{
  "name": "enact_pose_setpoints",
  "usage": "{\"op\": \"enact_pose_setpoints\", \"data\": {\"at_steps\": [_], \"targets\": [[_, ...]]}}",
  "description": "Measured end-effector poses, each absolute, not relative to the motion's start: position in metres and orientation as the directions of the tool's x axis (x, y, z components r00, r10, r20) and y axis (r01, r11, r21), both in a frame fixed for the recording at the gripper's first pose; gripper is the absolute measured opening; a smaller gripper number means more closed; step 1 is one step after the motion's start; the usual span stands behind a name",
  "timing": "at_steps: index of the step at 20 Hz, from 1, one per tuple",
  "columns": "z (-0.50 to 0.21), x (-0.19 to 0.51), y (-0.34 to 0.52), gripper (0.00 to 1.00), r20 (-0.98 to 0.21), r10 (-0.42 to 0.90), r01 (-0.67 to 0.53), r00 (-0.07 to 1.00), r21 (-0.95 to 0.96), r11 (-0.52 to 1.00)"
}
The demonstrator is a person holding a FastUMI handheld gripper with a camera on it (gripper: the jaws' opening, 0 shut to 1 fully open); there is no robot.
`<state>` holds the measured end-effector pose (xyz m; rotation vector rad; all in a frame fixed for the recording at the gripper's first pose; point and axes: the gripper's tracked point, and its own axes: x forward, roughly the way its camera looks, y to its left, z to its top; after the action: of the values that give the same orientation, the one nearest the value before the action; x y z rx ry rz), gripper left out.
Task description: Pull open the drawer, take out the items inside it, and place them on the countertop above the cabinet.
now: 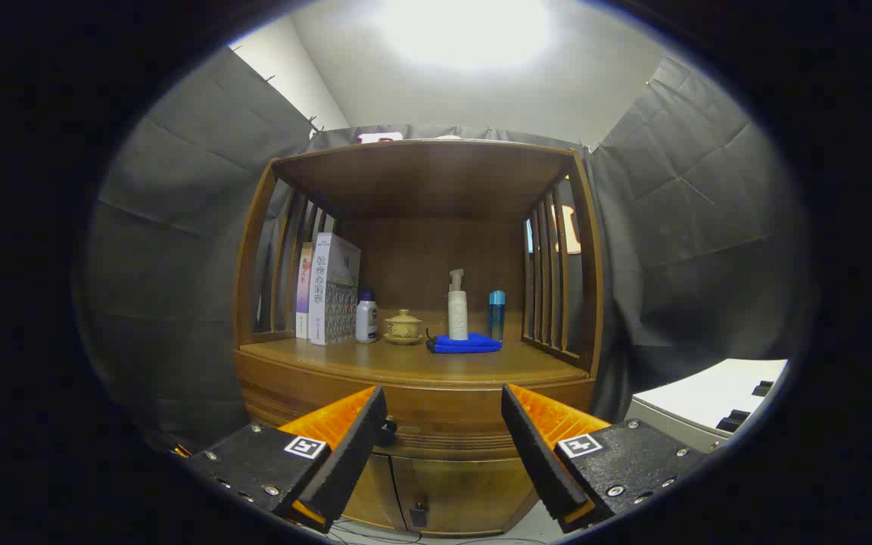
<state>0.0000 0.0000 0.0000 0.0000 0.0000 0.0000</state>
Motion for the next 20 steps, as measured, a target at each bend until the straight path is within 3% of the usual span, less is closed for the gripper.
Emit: {"op": "enact_pose_setpoints", "data": {"at_steps": [20], "targets": [[-0.009, 0.007, 0.013, 0.95, -0.023, 0.040, -0.040, 0.999, 0.009, 0.999]]}}
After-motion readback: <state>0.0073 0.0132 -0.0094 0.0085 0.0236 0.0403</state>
